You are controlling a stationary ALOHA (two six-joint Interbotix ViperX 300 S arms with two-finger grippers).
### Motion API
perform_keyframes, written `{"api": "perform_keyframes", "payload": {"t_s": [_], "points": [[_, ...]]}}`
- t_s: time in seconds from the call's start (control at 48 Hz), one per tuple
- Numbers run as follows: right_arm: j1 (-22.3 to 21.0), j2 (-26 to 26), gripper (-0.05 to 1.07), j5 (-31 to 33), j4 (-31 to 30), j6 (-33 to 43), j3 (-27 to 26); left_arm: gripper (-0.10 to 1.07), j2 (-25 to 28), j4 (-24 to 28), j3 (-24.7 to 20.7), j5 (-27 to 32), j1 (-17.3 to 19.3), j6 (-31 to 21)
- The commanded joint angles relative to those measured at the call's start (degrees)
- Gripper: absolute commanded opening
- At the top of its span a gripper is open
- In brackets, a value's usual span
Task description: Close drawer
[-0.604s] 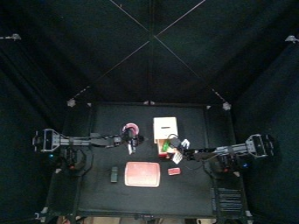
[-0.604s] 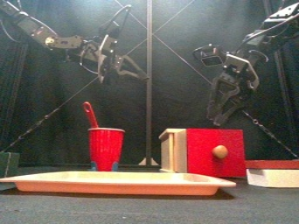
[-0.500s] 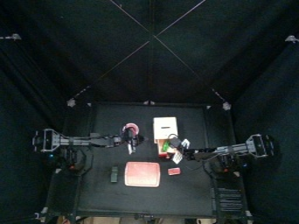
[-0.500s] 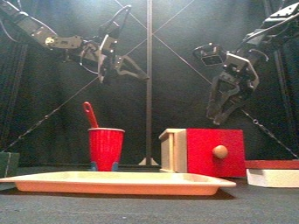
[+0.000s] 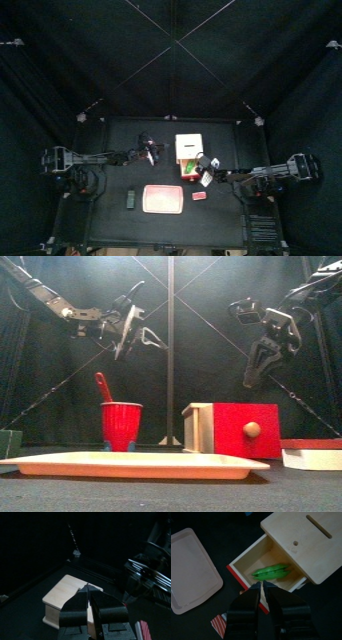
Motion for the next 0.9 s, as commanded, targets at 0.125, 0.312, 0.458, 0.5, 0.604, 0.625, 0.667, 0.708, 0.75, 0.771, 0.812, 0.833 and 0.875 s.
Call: {"api": "perform_keyframes", "payload": {"t_s": [0.125,0.312,0.458,0.5,0.604,0.625,0.667,0.708,0.75,0.771,0.812,0.833,0.875], "points": [[1.1,-2.6,0.46,-2.2,0.4,0.3,2.1,0.46,5.1,-1.8,-9.1,3.1,2.6,0.1],[2.6,-2.9,0.45,-4.4,0.5,0.0,4.5,0.65,12.5,-2.1,-18.5,12.0,5.4,0.1],[2.8,-2.9,0.45,-5.2,0.3,0.2,5.6,0.70,18.6,-3.6,-26.7,17.8,6.8,0.0],[2.8,-2.9,0.45,-5.3,0.4,0.4,6.0,0.70,20.5,-4.6,-29.4,19.5,7.4,0.0],[2.9,-2.9,0.45,-5.9,0.5,0.5,6.8,0.69,23.6,-6.9,-33.8,22.6,8.6,0.0],[2.9,-2.8,0.45,-6.1,0.5,0.5,6.9,0.69,24.2,-7.5,-34.5,23.2,8.9,0.0],[2.8,-2.9,0.45,-6.7,0.4,0.5,7.2,0.69,25.2,-8.3,-35.7,24.2,9.1,0.1],[2.8,-2.7,0.45,-7.1,0.3,0.4,7.4,0.69,26.2,-9.2,-36.9,25.1,9.4,0.1],[2.7,-2.5,0.45,-7.4,0.3,0.4,7.5,0.67,27.2,-10.0,-38.1,26.4,9.7,0.1],[2.7,-2.5,0.45,-7.6,0.3,0.4,7.5,0.66,27.4,-10.3,-38.6,26.8,9.8,0.1],[2.9,-2.5,0.45,-7.9,0.3,0.4,7.6,0.64,28.0,-10.6,-39.2,27.7,10.0,0.1],[2.9,-2.5,0.45,-8.2,0.3,0.4,7.5,0.62,28.2,-10.7,-39.5,28.1,10.2,0.1],[3.0,-2.3,0.45,-8.8,0.4,0.4,7.6,0.59,28.7,-11.0,-39.9,28.7,10.5,0.0]]}}
